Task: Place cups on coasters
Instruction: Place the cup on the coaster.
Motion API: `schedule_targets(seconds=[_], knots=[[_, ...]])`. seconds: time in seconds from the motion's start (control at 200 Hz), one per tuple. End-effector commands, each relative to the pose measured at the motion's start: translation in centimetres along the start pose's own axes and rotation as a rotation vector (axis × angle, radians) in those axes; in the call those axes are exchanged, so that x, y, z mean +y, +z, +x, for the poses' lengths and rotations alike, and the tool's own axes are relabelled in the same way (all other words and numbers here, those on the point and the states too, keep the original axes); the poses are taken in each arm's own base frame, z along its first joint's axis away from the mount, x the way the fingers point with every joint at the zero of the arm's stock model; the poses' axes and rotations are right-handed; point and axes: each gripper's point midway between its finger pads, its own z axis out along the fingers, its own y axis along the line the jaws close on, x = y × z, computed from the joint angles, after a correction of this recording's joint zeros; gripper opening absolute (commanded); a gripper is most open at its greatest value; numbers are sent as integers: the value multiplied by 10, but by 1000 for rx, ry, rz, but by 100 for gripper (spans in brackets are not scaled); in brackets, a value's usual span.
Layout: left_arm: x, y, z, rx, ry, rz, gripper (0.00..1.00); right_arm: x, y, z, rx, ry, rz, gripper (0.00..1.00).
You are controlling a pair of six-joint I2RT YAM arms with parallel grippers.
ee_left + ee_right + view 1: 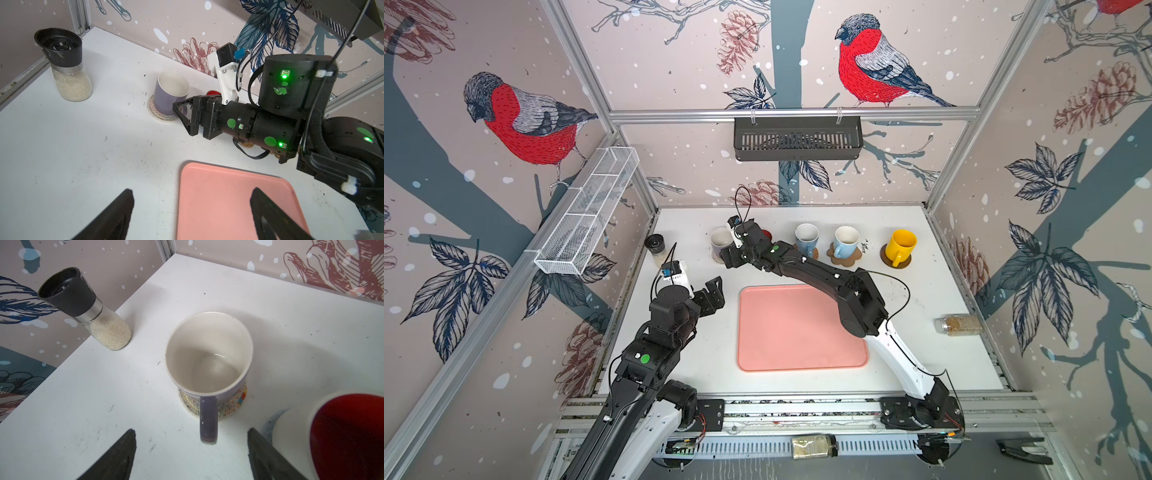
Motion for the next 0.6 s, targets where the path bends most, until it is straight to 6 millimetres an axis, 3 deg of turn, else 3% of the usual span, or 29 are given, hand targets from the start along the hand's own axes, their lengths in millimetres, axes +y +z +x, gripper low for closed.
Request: schedule_targets(seconds=[0.0,0.16,0.28,0.595], knots=[[-1,0,-4,-19,9,4,88,4,-16,-19,-43,-31,5,84],[0,1,-4,-20,10,-4,89,1,-40,-32,-61,-54,35,84],[1,-2,-7,-38,6,-4,97,-2,-61,-38,-67,-54,50,83],[3,-4,-12,-70,9,-13,97,-7,-141,-50,-160,-77,59,87]])
